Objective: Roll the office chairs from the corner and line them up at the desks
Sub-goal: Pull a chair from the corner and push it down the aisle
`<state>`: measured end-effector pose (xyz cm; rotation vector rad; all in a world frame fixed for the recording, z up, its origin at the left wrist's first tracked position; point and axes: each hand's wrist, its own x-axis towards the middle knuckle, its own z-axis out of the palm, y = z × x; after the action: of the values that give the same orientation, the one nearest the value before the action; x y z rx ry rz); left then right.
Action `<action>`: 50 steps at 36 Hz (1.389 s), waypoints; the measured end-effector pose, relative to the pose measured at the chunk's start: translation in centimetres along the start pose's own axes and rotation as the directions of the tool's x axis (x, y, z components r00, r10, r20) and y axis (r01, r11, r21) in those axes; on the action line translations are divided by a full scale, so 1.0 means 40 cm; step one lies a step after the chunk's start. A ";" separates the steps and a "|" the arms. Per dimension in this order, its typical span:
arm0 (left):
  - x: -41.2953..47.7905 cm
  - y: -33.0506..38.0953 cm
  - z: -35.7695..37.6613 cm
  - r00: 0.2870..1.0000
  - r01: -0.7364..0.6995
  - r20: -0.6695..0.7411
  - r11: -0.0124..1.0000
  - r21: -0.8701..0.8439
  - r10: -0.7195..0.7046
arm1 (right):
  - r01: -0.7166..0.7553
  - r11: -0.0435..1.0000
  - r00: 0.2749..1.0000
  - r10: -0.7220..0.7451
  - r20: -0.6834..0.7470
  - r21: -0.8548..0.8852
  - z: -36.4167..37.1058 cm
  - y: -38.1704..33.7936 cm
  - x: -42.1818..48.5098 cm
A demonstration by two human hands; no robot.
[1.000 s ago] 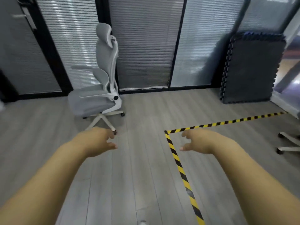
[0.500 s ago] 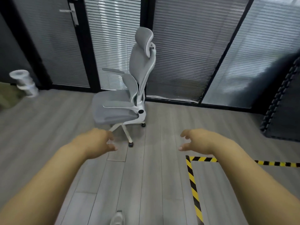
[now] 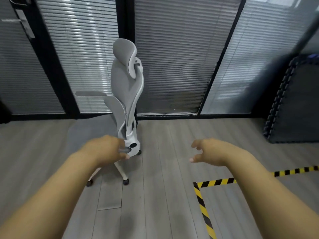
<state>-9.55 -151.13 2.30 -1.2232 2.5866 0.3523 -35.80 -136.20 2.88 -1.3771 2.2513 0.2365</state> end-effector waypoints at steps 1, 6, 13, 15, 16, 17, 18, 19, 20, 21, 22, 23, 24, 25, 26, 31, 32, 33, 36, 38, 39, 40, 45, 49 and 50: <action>0.040 0.007 -0.007 1.000 -0.004 -0.004 1.000 0.001 0.004 | -0.006 1.000 1.000 0.006 0.002 0.004 -0.014 0.018 0.028; 0.244 0.078 -0.036 1.000 -0.009 -0.015 1.000 0.014 0.009 | -0.016 0.999 1.000 0.016 0.005 -0.029 -0.100 0.127 0.183; 0.510 0.196 -0.096 0.999 0.042 0.024 0.998 -0.049 -0.041 | 0.044 0.994 0.999 -0.044 0.001 -0.101 -0.282 0.273 0.432; 0.577 0.215 -0.115 0.998 0.058 0.015 0.996 -0.071 -0.057 | 0.073 0.991 0.997 -0.073 0.002 -0.111 -0.335 0.297 0.504; 0.607 0.221 -0.124 0.998 0.064 0.007 0.994 -0.088 -0.064 | 0.086 0.990 0.996 -0.086 0.002 -0.113 -0.359 0.307 0.540; 0.634 0.226 -0.134 0.998 0.069 0.000 0.992 -0.103 -0.070 | 0.102 0.988 0.995 -0.102 0.002 -0.117 -0.383 0.314 0.576; 0.659 0.229 -0.143 0.997 0.076 -0.008 0.991 -0.111 -0.077 | 0.117 0.985 0.993 -0.118 0.001 -0.124 -0.405 0.319 0.612; 0.682 0.230 -0.152 0.996 0.082 -0.014 0.990 -0.111 -0.084 | 0.135 0.981 0.991 -0.136 -0.001 -0.136 -0.426 0.321 0.647; 0.703 0.230 -0.162 0.996 0.088 -0.020 0.991 -0.104 -0.091 | 0.154 0.977 0.988 -0.156 -0.001 -0.151 -0.446 0.321 0.681; 0.723 0.229 -0.171 0.995 0.095 -0.029 0.991 -0.096 -0.098 | 0.175 0.971 0.984 -0.177 0.001 -0.166 -0.463 0.320 0.715; 0.744 0.225 -0.180 0.993 0.102 -0.047 0.991 -0.088 -0.106 | 0.195 0.964 0.980 -0.197 0.006 -0.178 -0.478 0.318 0.749; 0.765 0.221 -0.189 0.990 0.114 -0.071 0.991 -0.076 -0.120 | 0.215 0.958 0.976 -0.216 0.016 -0.189 -0.491 0.313 0.784; 0.786 0.217 -0.198 0.986 0.133 -0.096 0.989 -0.064 -0.138 | 0.230 0.954 0.973 -0.229 0.028 -0.194 -0.503 0.308 0.818; 0.808 0.214 -0.209 0.980 0.149 -0.127 0.987 -0.054 -0.155 | 0.247 0.948 0.969 -0.244 0.037 -0.200 -0.513 0.302 0.854; 0.831 0.210 -0.218 0.972 0.163 -0.163 0.985 -0.050 -0.169 | 0.262 0.943 0.965 -0.259 0.043 -0.207 -0.523 0.295 0.890; 0.971 0.176 -0.275 0.911 0.195 -0.346 0.974 -0.112 -0.222 | 0.325 0.920 0.945 -0.323 0.045 -0.221 -0.578 0.253 1.061; 0.999 0.170 -0.288 0.894 0.204 -0.380 0.971 -0.126 -0.237 | 0.333 0.915 0.942 -0.333 0.041 -0.226 -0.589 0.244 1.088; 1.029 0.160 -0.299 0.877 0.212 -0.411 0.968 -0.137 -0.250 | 0.344 0.911 0.938 -0.344 0.041 -0.230 -0.601 0.235 1.115; 1.119 0.126 -0.331 0.840 0.253 -0.453 0.954 -0.163 -0.300 | 0.387 0.891 0.921 -0.388 0.045 -0.237 -0.639 0.199 1.197; 1.171 0.100 -0.343 0.823 0.306 -0.447 0.937 -0.168 -0.349 | 0.419 0.874 0.905 -0.423 0.039 -0.248 -0.662 0.170 1.245; 1.194 0.087 -0.349 0.815 0.337 -0.441 0.927 -0.168 -0.376 | 0.439 0.860 0.895 -0.445 0.038 -0.258 -0.673 0.155 1.270; 1.212 0.080 -0.358 0.807 0.372 -0.426 0.912 -0.172 -0.409 | 0.461 0.847 0.883 -0.468 0.041 -0.265 -0.685 0.141 1.293; 1.286 0.037 -0.373 0.764 0.520 -0.349 0.838 -0.164 -0.543 | 0.550 0.785 0.830 -0.550 0.088 -0.285 -0.738 0.073 1.415; 1.316 0.009 -0.384 0.779 0.547 -0.294 0.829 -0.111 -0.554 | 0.628 0.706 0.769 -0.628 0.122 -0.327 -0.774 0.003 1.516; 1.320 0.009 -0.392 0.767 0.570 -0.273 0.812 -0.126 -0.581 | 0.650 0.683 0.749 -0.651 0.125 -0.333 -0.783 -0.019 1.541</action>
<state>-44.21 -193.87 -0.45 -2.1401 2.2535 0.0840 -67.96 -197.34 -0.05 -2.2804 1.6044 0.4040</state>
